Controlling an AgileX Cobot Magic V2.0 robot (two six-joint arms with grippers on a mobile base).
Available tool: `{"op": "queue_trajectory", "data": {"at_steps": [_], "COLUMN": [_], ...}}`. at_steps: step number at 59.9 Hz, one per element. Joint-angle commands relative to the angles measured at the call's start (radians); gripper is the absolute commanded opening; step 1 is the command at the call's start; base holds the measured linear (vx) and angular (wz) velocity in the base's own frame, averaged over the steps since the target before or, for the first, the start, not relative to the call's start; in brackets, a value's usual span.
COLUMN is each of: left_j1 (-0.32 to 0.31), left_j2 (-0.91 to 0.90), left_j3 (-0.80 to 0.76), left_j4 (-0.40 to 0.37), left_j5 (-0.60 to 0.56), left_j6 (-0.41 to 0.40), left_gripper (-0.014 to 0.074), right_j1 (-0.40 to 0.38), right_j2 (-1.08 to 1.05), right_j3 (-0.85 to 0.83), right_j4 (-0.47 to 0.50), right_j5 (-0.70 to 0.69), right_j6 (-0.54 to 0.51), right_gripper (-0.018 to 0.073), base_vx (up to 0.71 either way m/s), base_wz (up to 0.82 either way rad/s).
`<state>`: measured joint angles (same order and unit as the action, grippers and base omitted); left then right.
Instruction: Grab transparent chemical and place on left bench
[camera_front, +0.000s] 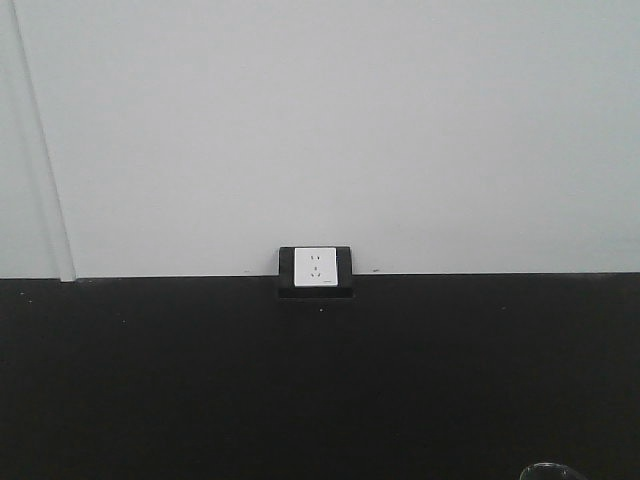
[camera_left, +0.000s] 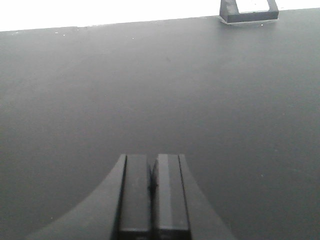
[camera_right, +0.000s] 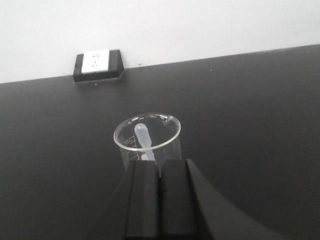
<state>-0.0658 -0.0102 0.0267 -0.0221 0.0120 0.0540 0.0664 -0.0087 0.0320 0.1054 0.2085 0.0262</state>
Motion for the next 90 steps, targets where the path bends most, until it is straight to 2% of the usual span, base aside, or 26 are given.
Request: {"op": "queue_trajectory", "data": {"at_steps": [1,12,23,30,37,44,53,58,69,75,83,90], "left_j1": [-0.002,-0.002,-0.002,-0.002,-0.002,-0.002,-0.002,-0.002,-0.002,-0.002,-0.002,-0.002], "left_j2": [-0.019,-0.019,-0.019,-0.019,-0.019,-0.019,-0.019,-0.019,-0.019,-0.019,-0.019,-0.019], "left_j3": [0.016,0.016,0.016,0.016,0.016,0.016,0.016,0.016,0.016,0.016,0.016,0.016], "left_j4": [-0.001,-0.001,-0.001,-0.001,-0.001,-0.001,-0.001,-0.001,-0.001,-0.001,-0.001,-0.001], "left_j5": [-0.078,-0.078,-0.078,-0.078,-0.078,-0.078,-0.078,-0.078,-0.078,-0.078,-0.078,-0.078], "left_j6": [-0.008,-0.008,-0.008,-0.008,-0.008,-0.008,-0.008,-0.008,-0.008,-0.008,-0.008,-0.008], "left_gripper": [-0.0003,-0.0003,-0.0003,-0.0003,-0.0003,-0.0003,-0.0003,-0.0003,-0.0003,-0.0003,-0.0003,-0.0003], "right_j1": [0.002,0.002,0.002,0.002,0.002,0.002,0.002,0.002,0.002,0.002,0.002,0.002], "right_j2": [-0.014,-0.014,-0.012,0.019,0.118,0.254,0.419,0.492,0.643,0.722,0.821,0.905], "right_j3": [0.006,0.006,-0.018,-0.074,-0.135,-0.185,-0.277,-0.325,-0.363,-0.369,-0.400,-0.417], "right_j4": [0.002,0.002,0.002,0.000,-0.021,-0.043,-0.122,-0.166,-0.153,-0.171,-0.265,-0.418], "right_j5": [-0.092,-0.108,-0.259,-0.271,-0.258,-0.302,-0.361,-0.437,-0.703,-0.773,-0.743,-0.809], "right_j6": [0.000,0.000,0.000,-0.001,-0.003,-0.007,-0.007,-0.003,0.009,0.076,0.210,0.232], "right_gripper": [-0.0008,-0.0008,-0.0008,-0.0008,-0.0008,-0.0008,-0.0008,-0.0008,-0.0003,0.0000,0.0015,0.0042], "base_vx": [0.00,0.00,0.00,0.00,0.00,0.00,0.00,0.00,0.00,0.00,0.00,0.00], "base_wz": [0.00,0.00,0.00,0.00,0.00,0.00,0.00,0.00,0.00,0.00,0.00,0.00]}}
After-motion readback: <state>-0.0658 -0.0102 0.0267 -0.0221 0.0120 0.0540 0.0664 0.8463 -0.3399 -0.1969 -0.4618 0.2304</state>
